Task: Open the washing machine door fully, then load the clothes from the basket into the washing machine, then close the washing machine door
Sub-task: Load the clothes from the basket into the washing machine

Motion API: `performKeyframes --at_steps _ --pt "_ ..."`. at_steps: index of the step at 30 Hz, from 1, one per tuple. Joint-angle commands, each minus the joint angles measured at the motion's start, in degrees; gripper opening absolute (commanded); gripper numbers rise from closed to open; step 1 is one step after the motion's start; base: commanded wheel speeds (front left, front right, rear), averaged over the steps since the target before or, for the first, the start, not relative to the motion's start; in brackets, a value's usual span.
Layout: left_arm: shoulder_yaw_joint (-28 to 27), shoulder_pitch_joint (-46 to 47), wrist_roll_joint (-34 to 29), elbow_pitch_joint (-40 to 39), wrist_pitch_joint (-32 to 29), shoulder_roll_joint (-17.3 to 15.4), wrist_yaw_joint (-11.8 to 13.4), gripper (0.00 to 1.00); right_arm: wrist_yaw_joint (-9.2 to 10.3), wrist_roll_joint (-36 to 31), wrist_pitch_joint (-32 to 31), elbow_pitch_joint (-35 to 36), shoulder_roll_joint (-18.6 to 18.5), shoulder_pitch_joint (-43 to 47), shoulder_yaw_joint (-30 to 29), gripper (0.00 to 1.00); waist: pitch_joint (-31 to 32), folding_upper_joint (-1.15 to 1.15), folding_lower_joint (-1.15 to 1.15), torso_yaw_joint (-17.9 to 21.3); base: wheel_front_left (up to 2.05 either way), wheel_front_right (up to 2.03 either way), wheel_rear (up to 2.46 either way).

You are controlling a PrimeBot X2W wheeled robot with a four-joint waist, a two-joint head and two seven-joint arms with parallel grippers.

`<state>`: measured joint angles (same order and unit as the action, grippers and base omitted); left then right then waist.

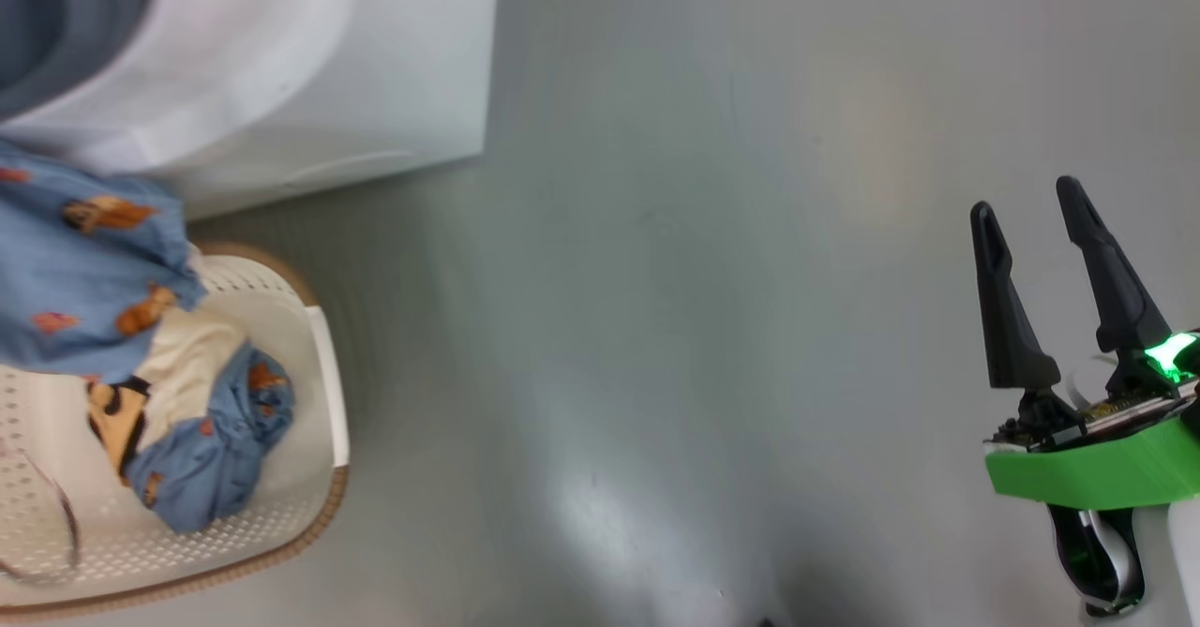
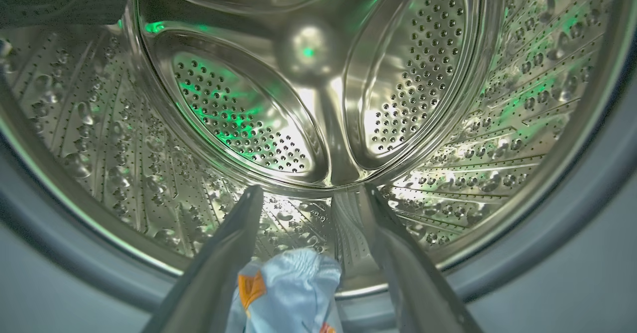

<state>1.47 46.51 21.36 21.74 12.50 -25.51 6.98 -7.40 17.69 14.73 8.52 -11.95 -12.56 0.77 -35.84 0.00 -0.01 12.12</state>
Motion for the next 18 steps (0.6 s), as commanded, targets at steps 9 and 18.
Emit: performKeyframes --at_steps 9,18 --pt "-4.3 -21.2 0.5 -16.1 2.2 2.2 4.5 1.00 -0.09 -1.2 0.3 1.1 -2.8 3.8 1.6 1.00 7.8 0.00 0.01 -4.4 0.00 0.00 0.00" --pt "-3.2 -36.0 -1.1 -24.9 2.5 8.6 5.9 1.00 -0.09 -1.6 0.3 0.6 -4.4 7.2 2.0 1.00 13.8 0.00 0.01 -7.9 0.00 0.00 0.00"
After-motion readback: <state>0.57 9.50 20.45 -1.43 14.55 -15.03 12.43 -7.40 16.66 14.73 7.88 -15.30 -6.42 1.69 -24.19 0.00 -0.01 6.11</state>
